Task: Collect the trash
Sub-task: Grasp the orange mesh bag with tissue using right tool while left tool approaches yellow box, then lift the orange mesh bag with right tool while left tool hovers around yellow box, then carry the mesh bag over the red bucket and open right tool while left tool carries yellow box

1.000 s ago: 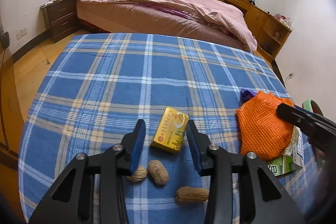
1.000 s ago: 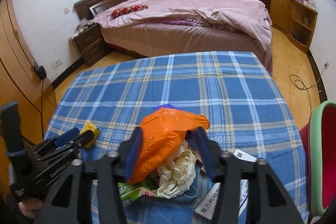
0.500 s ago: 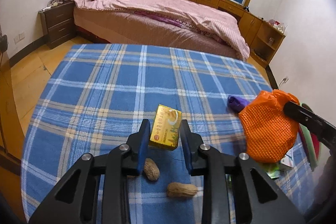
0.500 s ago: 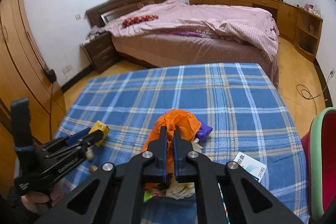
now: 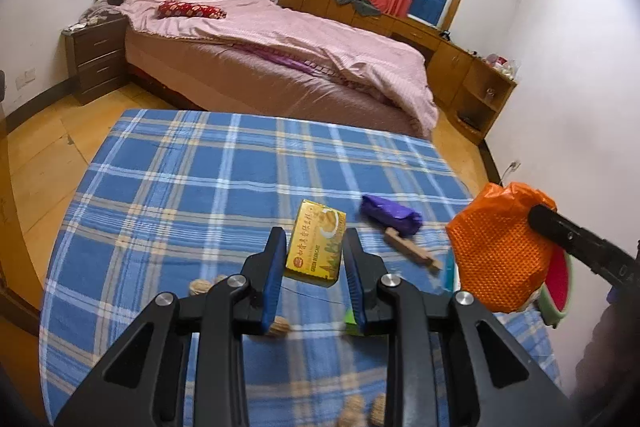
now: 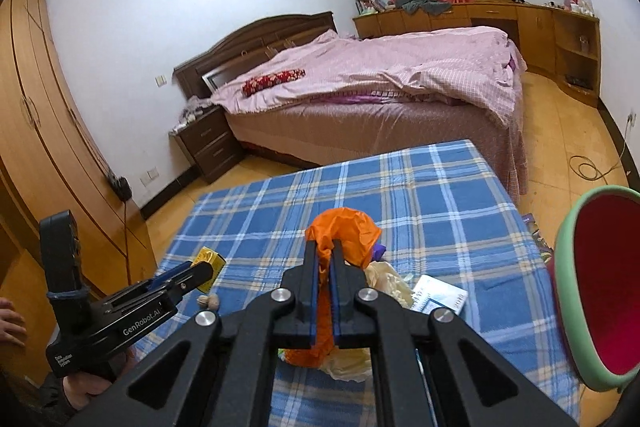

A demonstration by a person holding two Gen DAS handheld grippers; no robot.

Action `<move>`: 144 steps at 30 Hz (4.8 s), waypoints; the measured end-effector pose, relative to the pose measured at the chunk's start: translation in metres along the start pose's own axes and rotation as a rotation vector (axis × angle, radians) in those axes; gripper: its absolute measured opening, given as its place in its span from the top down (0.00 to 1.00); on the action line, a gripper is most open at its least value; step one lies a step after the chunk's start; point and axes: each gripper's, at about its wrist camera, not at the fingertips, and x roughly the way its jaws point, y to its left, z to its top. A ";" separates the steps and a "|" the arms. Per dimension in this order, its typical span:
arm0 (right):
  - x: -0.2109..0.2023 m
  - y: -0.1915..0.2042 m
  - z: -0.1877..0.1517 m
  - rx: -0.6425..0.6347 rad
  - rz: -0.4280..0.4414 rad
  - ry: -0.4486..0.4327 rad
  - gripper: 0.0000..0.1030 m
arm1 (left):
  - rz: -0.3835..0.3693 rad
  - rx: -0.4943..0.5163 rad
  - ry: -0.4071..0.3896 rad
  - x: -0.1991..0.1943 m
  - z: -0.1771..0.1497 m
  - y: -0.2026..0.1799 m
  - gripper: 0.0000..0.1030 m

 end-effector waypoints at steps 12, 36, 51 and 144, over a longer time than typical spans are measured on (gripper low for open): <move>-0.019 -0.042 -0.041 0.040 -0.081 0.101 0.90 | -0.049 -0.005 0.042 -0.007 -0.022 -0.025 0.72; -0.040 -0.065 -0.087 -0.016 -0.194 0.157 0.35 | -0.045 -0.015 0.068 -0.010 -0.036 -0.027 0.72; -0.027 -0.090 -0.103 -0.003 -0.175 0.224 0.49 | -0.021 -0.024 0.082 -0.009 -0.041 -0.031 0.72; -0.129 -0.252 -0.083 0.303 -0.380 -0.036 0.55 | -0.316 0.385 0.227 0.078 -0.052 -0.301 0.57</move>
